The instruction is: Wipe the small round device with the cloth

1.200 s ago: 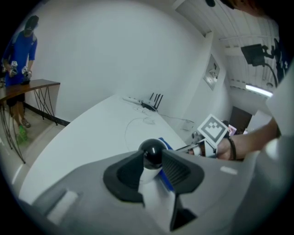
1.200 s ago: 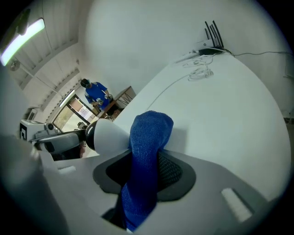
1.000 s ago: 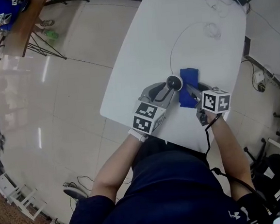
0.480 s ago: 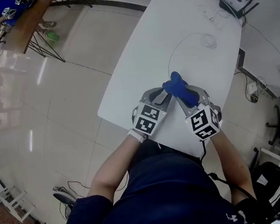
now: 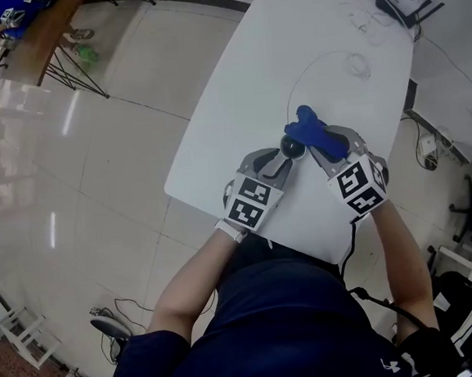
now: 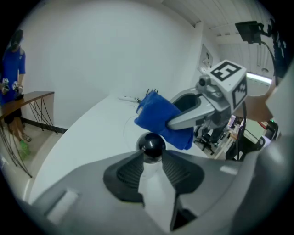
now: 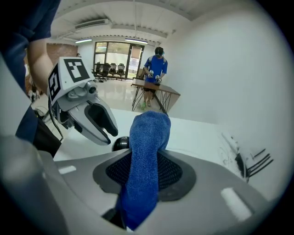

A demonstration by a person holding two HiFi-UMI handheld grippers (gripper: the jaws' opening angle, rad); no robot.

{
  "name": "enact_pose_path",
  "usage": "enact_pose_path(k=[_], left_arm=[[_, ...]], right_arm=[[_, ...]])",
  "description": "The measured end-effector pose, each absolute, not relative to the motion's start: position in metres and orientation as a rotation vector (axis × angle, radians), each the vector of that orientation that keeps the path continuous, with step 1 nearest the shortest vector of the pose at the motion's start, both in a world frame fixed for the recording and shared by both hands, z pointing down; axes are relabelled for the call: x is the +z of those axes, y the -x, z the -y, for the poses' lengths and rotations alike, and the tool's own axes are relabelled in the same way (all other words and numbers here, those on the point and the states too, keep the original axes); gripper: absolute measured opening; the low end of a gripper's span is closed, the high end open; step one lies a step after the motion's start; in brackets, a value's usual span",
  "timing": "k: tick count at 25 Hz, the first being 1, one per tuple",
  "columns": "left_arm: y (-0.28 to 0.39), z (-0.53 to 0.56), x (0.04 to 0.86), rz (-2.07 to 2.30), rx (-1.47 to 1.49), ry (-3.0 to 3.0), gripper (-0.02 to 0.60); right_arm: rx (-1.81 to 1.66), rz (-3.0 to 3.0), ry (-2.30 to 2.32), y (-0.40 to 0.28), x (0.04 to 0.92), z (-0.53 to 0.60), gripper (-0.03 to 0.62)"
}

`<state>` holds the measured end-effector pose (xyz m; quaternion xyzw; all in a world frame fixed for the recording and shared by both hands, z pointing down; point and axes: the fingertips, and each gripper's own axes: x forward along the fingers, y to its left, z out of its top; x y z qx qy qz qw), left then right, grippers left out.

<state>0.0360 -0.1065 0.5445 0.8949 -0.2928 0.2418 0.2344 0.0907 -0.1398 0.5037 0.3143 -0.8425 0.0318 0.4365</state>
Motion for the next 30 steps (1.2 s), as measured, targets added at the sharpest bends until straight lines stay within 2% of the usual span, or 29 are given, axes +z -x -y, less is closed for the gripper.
enact_pose_path(k=[6, 13, 18, 23, 30], left_arm=[[-0.035, 0.107, 0.549, 0.806, 0.647, -2.419, 0.124], [-0.039, 0.106, 0.554, 0.795, 0.677, -2.424, 0.124], [-0.035, 0.103, 0.553, 0.800, 0.668, -2.401, 0.125], [-0.037, 0.104, 0.545, 0.803, 0.668, -2.424, 0.124], [-0.039, 0.098, 0.538, 0.785, 0.675, -2.451, 0.124]], right_arm=[[0.686, 2.126, -0.795, -0.122, 0.570, 0.143, 0.144], [0.896, 2.031, -0.761, -0.126, 0.627, 0.133, 0.144], [0.840, 1.997, -0.788, -0.123, 0.629, 0.132, 0.145], [0.704, 2.067, -0.850, -0.124, 0.590, 0.139, 0.145], [-0.005, 2.040, -0.729, -0.089, 0.513, 0.135, 0.146]])
